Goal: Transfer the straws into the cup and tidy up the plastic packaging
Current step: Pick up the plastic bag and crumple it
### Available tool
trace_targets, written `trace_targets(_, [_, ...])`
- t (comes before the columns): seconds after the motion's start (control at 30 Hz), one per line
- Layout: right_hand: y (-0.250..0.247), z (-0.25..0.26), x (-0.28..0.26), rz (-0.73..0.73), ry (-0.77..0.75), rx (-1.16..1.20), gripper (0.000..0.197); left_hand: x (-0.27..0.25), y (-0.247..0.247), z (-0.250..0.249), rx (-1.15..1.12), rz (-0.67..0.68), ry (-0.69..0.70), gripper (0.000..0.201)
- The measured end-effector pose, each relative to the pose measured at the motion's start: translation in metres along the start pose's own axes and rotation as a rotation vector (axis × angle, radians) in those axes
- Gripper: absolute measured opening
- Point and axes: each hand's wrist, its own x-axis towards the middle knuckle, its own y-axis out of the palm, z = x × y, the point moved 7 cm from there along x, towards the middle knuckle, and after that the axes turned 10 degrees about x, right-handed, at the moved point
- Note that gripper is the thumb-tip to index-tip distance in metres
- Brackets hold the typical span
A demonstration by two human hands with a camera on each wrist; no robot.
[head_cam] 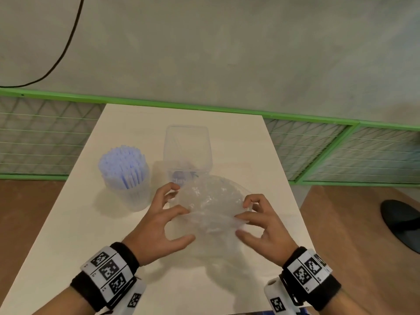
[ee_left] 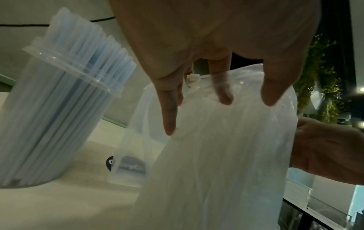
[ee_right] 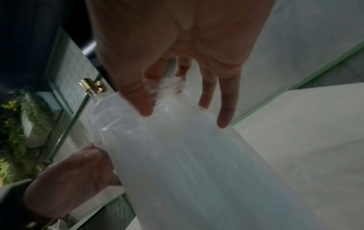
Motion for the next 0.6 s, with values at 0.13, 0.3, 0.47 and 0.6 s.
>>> trace_targets(0.13, [0.004, 0.013, -0.003, -0.103, -0.037, -0.127, 0.033, 0.007, -0.004, -0.014, 0.065, -0.091, 0.158, 0.017])
trace_targets(0.3, [0.014, 0.015, -0.013, -0.27, -0.215, -0.101, 0.022, 0.001, 0.002, -0.016, 0.07, -0.164, 0.2, 0.006])
trace_targets(0.47, [0.027, 0.007, -0.019, -0.211, -0.266, -0.225, 0.039, -0.01, 0.014, -0.005, 0.181, -0.158, 0.177, 0.041])
trace_targets(0.6, [0.031, 0.009, -0.025, -0.049, -0.22, -0.259, 0.024, -0.018, 0.019, -0.004, 0.133, -0.091, 0.14, 0.02])
